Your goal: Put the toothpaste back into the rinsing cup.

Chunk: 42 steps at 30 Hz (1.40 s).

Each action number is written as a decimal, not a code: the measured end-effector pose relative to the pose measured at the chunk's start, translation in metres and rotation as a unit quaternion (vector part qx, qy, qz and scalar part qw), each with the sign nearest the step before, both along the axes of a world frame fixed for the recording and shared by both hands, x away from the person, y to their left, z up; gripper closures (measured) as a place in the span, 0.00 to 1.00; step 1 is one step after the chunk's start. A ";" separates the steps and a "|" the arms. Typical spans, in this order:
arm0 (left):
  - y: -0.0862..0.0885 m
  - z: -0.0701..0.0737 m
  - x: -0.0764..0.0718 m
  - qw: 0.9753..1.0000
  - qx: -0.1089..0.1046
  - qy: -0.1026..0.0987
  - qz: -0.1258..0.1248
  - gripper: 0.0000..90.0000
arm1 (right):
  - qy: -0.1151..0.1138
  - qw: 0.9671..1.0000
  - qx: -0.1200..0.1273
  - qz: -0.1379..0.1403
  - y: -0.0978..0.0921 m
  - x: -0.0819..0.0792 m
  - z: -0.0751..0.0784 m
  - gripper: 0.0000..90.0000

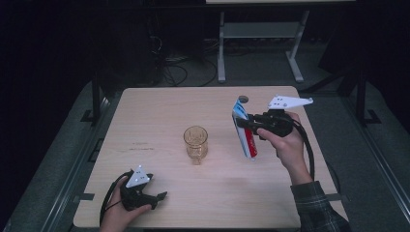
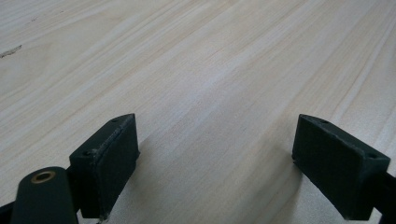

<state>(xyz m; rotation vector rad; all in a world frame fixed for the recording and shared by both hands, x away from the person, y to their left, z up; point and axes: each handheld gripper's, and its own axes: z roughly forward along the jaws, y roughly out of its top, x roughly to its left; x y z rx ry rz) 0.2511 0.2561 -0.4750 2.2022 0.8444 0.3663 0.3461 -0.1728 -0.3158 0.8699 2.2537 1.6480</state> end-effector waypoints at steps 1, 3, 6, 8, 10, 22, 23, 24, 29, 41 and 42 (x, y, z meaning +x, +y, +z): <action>0.000 0.000 0.000 1.000 0.000 0.000 0.000 0.15 | 0.000 1.000 0.002 0.001 0.001 0.001 0.001 0.80; 0.000 0.000 0.000 1.000 0.000 0.000 0.000 0.15 | -0.001 1.000 0.006 0.006 0.004 0.004 0.003 0.80; 0.000 0.000 0.000 1.000 0.000 0.000 0.000 0.15 | -0.004 1.000 0.006 0.009 0.008 0.008 0.006 0.80; 0.000 0.000 0.000 1.000 0.000 0.000 0.000 0.15 | -0.006 1.000 0.005 0.011 0.012 0.011 0.008 0.80; 0.000 0.000 0.000 1.000 0.000 0.000 0.000 0.15 | -0.008 1.000 0.006 0.014 0.015 0.013 0.011 0.80; 0.000 0.000 0.000 1.000 0.000 0.000 -0.001 0.15 | -0.014 0.999 0.006 0.032 0.040 0.025 0.022 0.80; 0.000 0.000 0.000 1.000 0.000 0.000 -0.001 0.15 | -0.015 0.999 0.007 0.034 0.043 0.026 0.023 0.80; 0.000 0.000 0.000 1.000 0.000 0.000 -0.001 0.15 | -0.016 0.999 0.009 0.035 0.045 0.027 0.024 0.80; 0.000 0.000 0.000 1.000 0.001 0.000 -0.001 0.15 | -0.019 0.999 0.009 0.039 0.057 0.033 0.029 0.80; 0.000 0.000 0.000 1.000 0.003 0.000 -0.003 0.15 | -0.025 0.998 0.012 0.052 0.082 0.047 0.037 0.80; 0.000 0.000 0.000 1.000 0.003 0.000 -0.003 0.15 | -0.026 0.998 0.011 0.053 0.084 0.048 0.038 0.80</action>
